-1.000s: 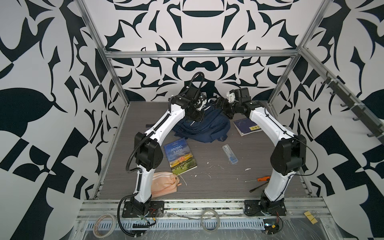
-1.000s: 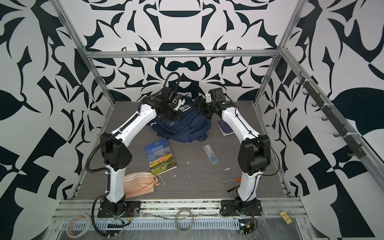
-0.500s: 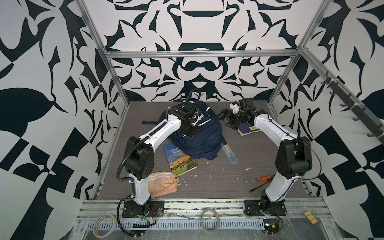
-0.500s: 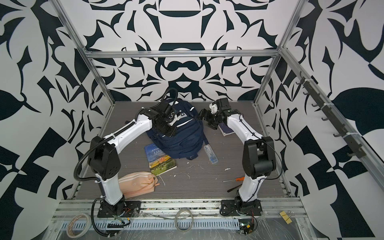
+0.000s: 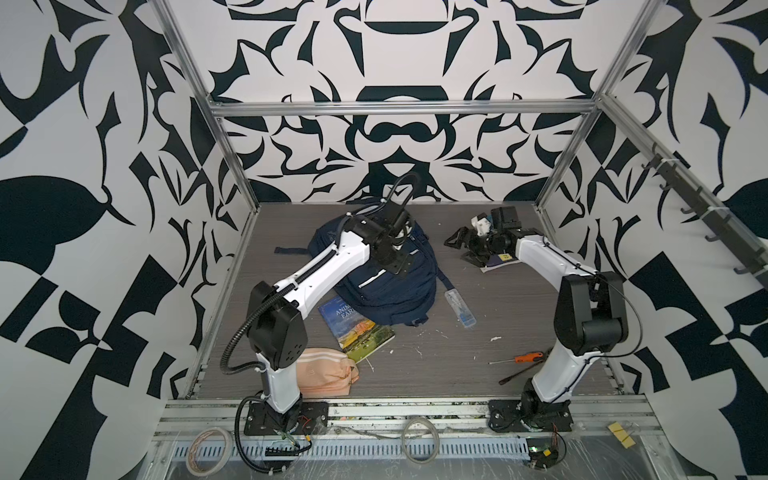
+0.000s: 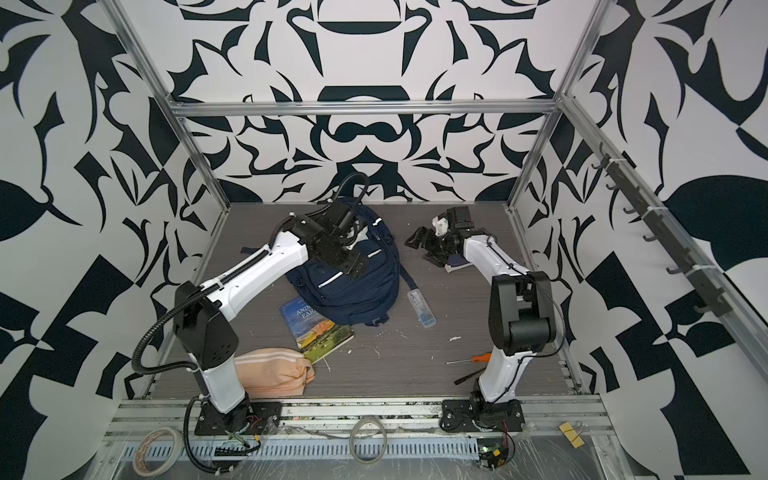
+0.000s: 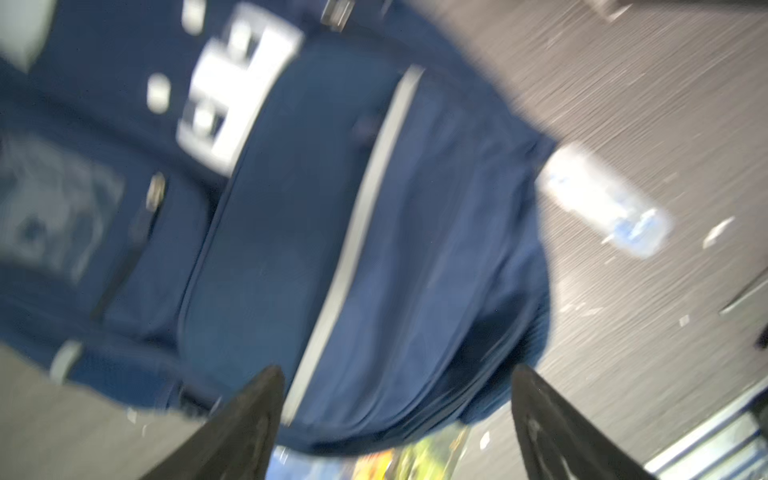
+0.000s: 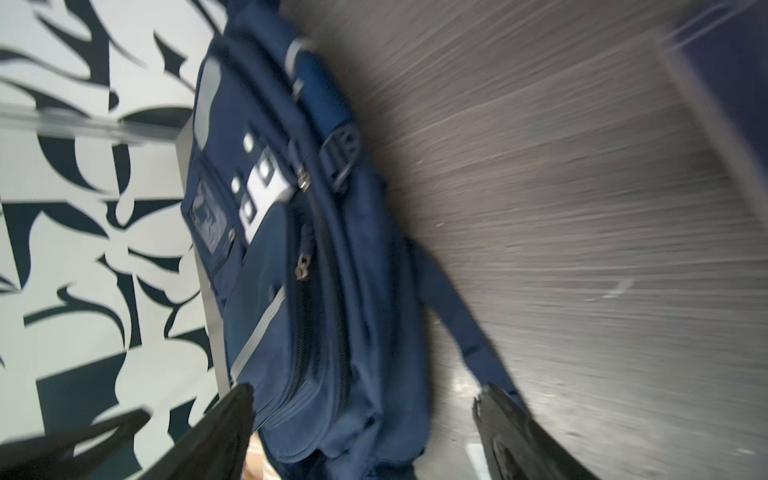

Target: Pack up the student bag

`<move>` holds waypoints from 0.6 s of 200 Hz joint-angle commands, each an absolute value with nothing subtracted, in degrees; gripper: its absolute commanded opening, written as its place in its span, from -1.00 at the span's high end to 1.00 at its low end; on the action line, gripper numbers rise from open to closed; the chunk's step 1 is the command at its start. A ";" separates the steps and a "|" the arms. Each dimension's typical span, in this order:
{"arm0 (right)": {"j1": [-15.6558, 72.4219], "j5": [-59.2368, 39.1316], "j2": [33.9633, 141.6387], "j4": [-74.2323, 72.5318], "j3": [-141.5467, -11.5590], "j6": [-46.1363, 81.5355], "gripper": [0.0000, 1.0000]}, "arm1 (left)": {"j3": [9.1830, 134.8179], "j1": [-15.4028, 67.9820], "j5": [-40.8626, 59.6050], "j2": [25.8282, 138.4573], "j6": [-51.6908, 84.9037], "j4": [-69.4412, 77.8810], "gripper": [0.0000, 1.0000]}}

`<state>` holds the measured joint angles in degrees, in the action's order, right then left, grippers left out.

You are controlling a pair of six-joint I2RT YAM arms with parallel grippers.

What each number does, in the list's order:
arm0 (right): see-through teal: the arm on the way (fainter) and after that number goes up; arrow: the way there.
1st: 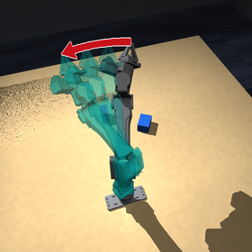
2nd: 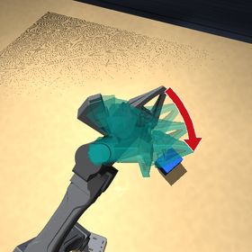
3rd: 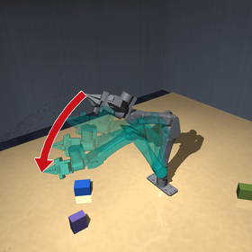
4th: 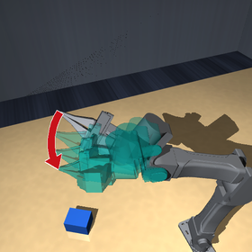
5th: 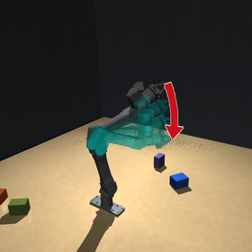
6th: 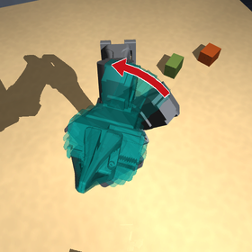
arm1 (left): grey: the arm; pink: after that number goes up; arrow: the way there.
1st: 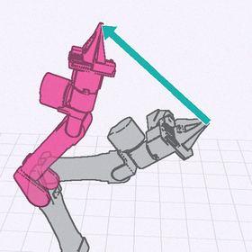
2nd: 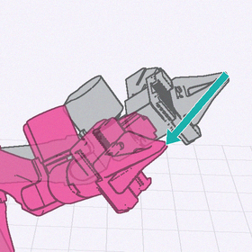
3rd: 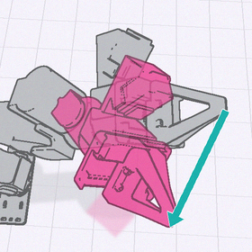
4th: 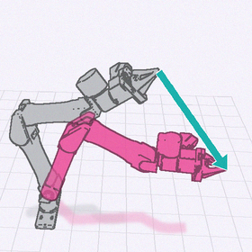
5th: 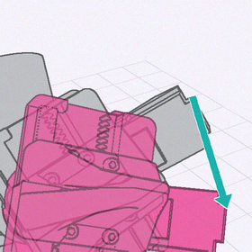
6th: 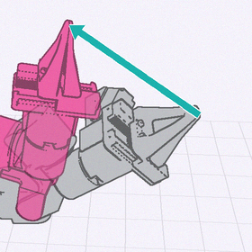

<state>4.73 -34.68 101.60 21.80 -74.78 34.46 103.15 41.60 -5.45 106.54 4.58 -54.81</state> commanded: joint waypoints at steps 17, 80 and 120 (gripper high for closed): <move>2.26 -33.59 96.57 21.18 -74.92 33.24 -0.69 | 118.53 43.51 -13.60 121.87 7.91 -63.60 -0.78; 1.76 -31.40 90.79 22.60 -71.38 32.08 -0.64 | 118.16 44.43 -12.47 128.41 8.79 -62.13 -0.45; 1.68 -30.14 88.15 23.81 -70.43 31.42 -0.62 | 119.15 44.46 -18.59 132.21 9.82 -61.71 0.02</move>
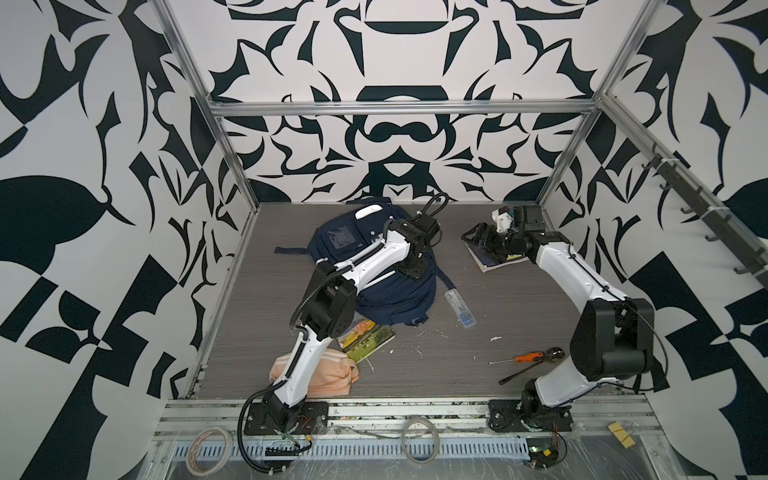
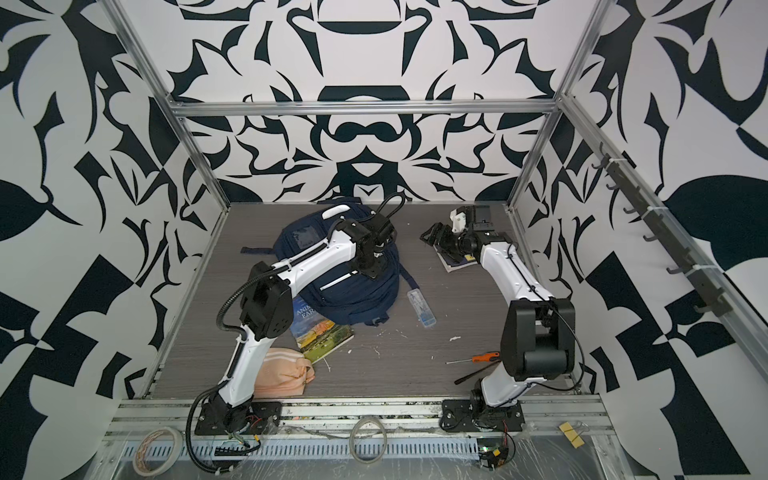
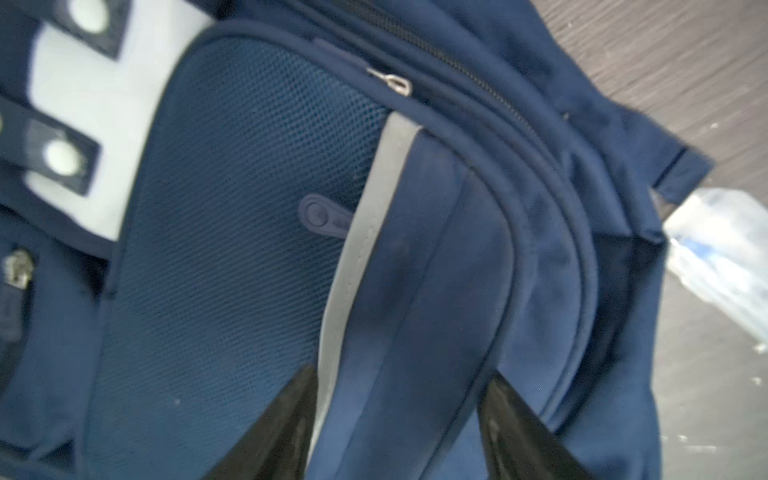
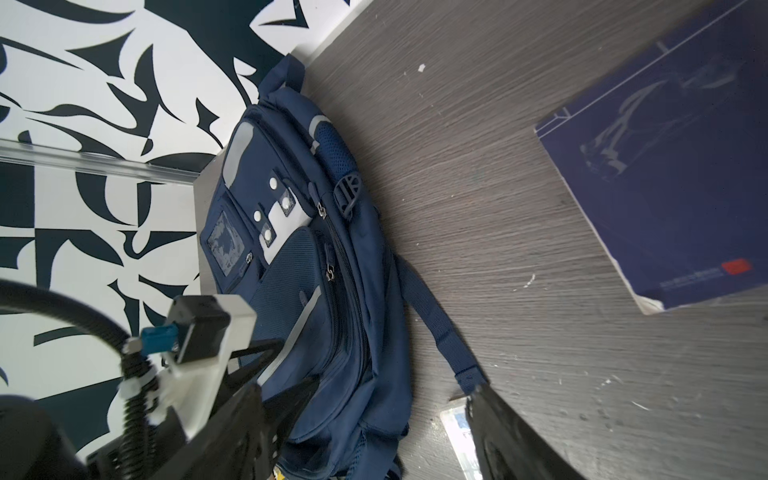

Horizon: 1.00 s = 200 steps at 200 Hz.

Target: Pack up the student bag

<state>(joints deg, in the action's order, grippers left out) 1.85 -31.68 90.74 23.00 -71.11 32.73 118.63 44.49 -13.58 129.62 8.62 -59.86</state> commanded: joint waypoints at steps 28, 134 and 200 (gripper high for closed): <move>1.71 -28.65 86.13 23.87 -69.20 31.22 -0.61 | 112.45 43.94 -19.07 127.46 8.52 -56.48 1.00; 7.01 -37.53 75.04 1.09 -57.92 21.33 -0.56 | 96.90 32.46 22.20 94.02 -3.02 -46.59 1.00; 7.02 -50.02 73.90 -5.43 -52.44 7.97 -0.70 | 98.35 30.89 21.71 87.57 -8.92 -62.58 1.00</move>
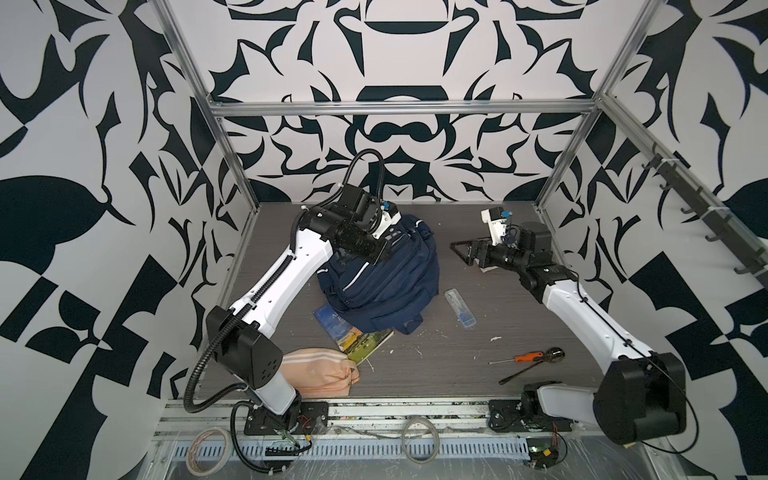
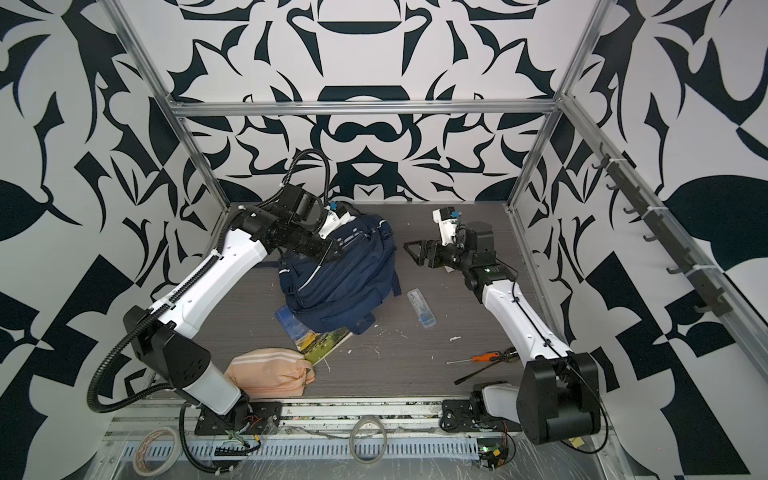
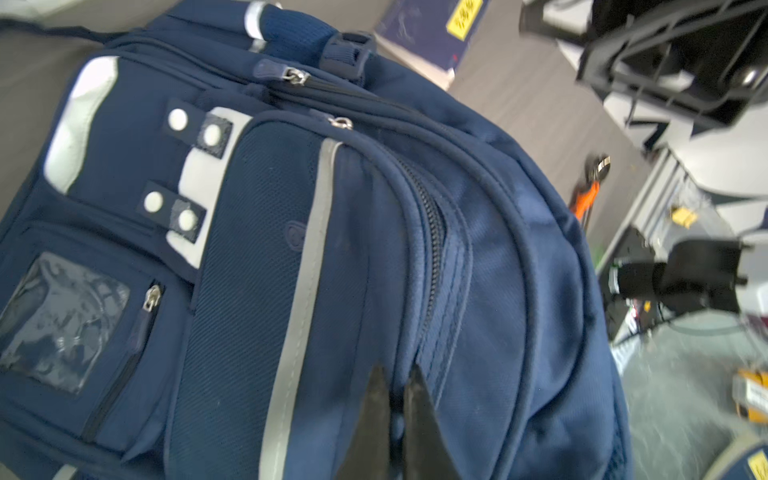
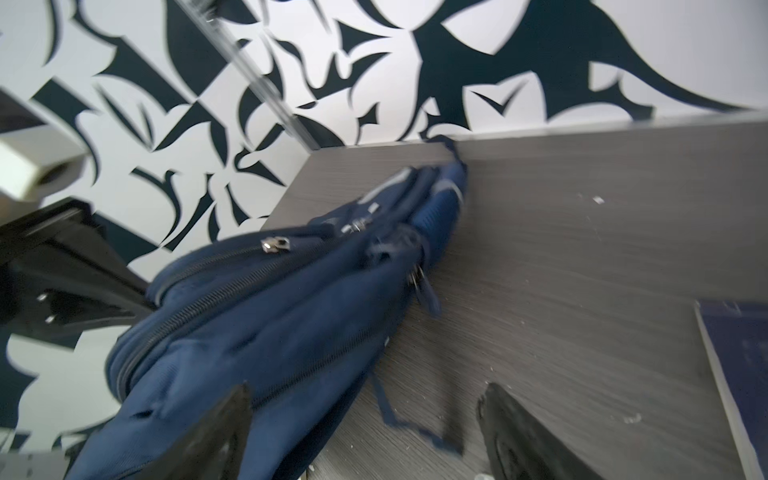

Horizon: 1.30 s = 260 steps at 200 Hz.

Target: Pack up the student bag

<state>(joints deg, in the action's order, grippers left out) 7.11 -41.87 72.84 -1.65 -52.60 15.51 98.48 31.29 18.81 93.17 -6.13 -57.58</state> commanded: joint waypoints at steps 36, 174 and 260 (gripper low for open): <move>7.03 -59.43 76.31 -3.59 -50.45 7.03 -0.34 | 98.68 29.07 21.99 86.70 -8.03 -67.01 1.00; 9.20 -61.65 93.73 -23.14 -49.57 11.98 -0.57 | 102.30 25.93 29.83 87.80 -6.51 -72.28 1.00; 14.74 -65.84 103.48 -14.09 -60.12 3.81 -0.32 | 103.42 25.93 31.41 88.85 -5.20 -74.43 1.00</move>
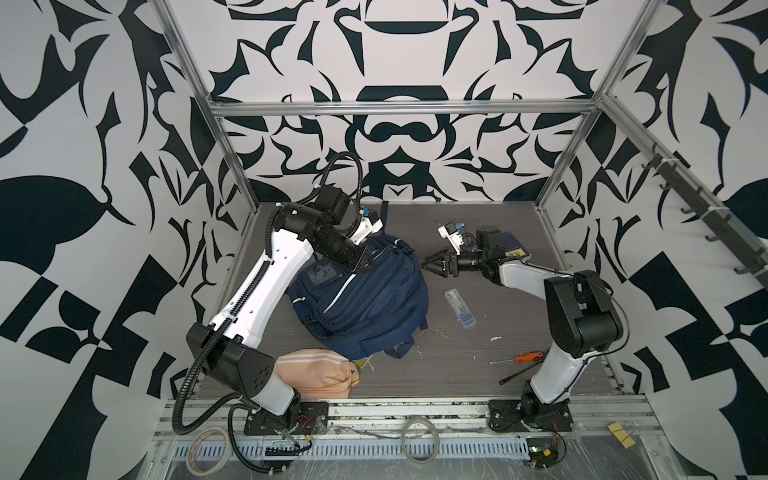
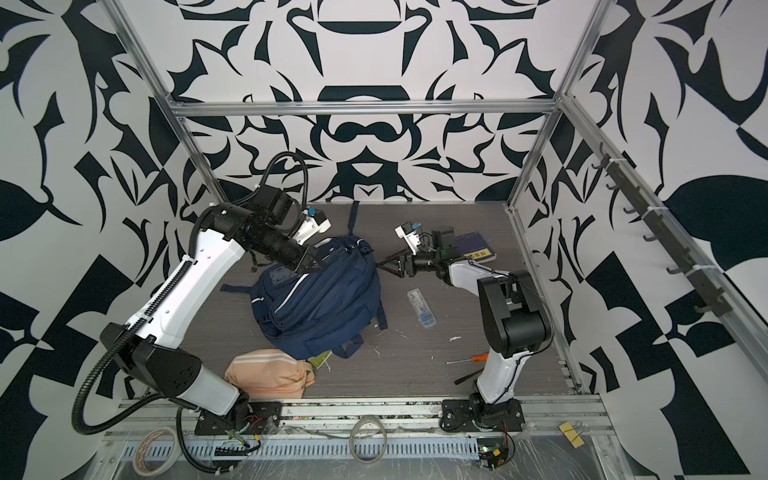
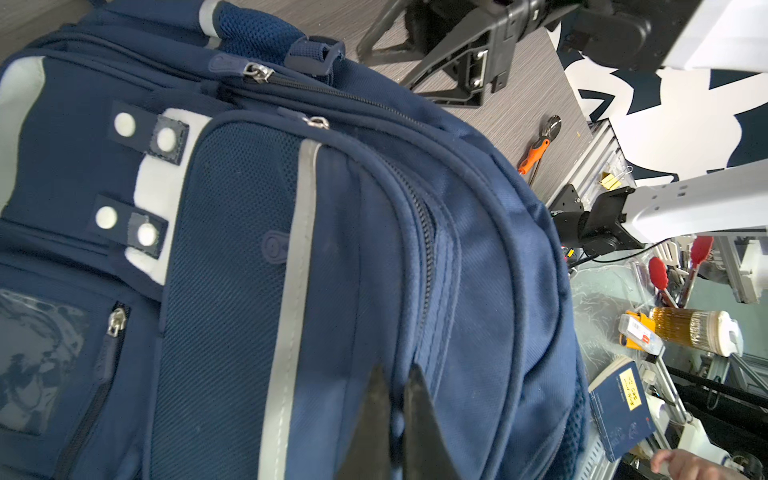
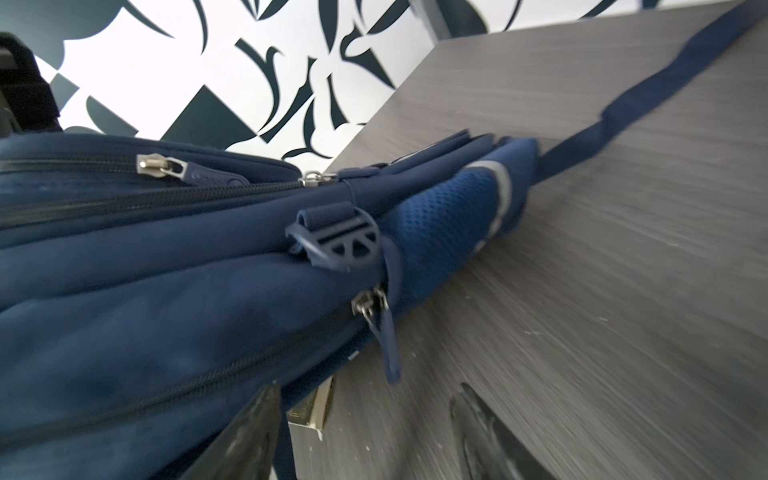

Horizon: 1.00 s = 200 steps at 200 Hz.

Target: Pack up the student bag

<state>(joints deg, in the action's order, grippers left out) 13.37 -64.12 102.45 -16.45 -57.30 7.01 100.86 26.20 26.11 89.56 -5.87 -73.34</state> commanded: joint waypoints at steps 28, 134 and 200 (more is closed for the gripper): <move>14.94 -65.48 104.52 -14.08 -61.91 3.70 -0.11 | 102.96 25.93 32.23 89.12 -5.39 -74.37 1.00; 15.29 -64.78 106.50 -9.73 -64.24 0.00 0.42 | 100.61 25.93 32.32 87.55 -5.75 -74.43 1.00; 15.81 -65.08 106.90 -8.21 -64.62 -1.79 0.83 | 99.40 25.93 31.71 86.74 -6.17 -74.03 1.00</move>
